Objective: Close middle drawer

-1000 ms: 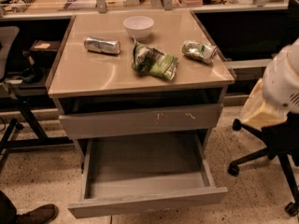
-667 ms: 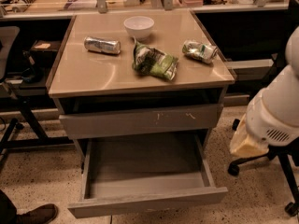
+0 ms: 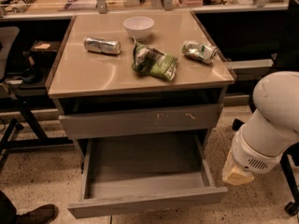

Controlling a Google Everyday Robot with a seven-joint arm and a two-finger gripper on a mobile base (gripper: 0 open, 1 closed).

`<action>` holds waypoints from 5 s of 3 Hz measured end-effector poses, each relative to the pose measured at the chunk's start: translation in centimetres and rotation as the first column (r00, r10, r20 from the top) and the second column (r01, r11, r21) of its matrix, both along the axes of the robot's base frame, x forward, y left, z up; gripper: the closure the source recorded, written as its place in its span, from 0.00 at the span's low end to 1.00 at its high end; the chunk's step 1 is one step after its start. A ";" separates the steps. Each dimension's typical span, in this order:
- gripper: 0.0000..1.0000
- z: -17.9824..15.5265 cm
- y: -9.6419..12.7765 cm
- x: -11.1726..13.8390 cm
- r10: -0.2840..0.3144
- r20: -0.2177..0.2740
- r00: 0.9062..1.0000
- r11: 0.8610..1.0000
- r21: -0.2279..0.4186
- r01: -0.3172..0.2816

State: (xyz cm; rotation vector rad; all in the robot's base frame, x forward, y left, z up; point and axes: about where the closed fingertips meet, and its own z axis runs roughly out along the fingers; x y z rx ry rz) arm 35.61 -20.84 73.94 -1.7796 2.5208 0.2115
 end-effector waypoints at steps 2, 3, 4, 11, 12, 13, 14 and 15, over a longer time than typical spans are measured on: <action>1.00 -4.1 0.9 -2.0 -0.017 -0.073 0.997 1.000 0.010 0.017; 1.00 -12.5 2.5 -4.9 -0.049 -0.183 0.982 0.999 0.014 0.053; 1.00 -18.9 3.3 -6.1 -0.091 -0.254 0.963 0.995 0.020 0.100; 1.00 -33.7 3.7 2.8 -0.415 -0.218 0.883 0.891 0.096 0.443; 1.00 -33.5 3.4 4.8 -0.422 -0.201 0.884 0.890 0.096 0.447; 1.00 -33.2 3.4 6.7 -0.420 -0.184 0.889 0.891 0.099 0.442; 1.00 -32.4 3.7 8.7 -0.416 -0.160 0.895 0.894 0.109 0.435; 1.00 -31.9 4.4 10.8 -0.402 -0.144 0.904 0.901 0.117 0.419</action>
Offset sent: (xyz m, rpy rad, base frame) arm -0.0753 0.0340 -0.1545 0.0458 0.2870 -0.0634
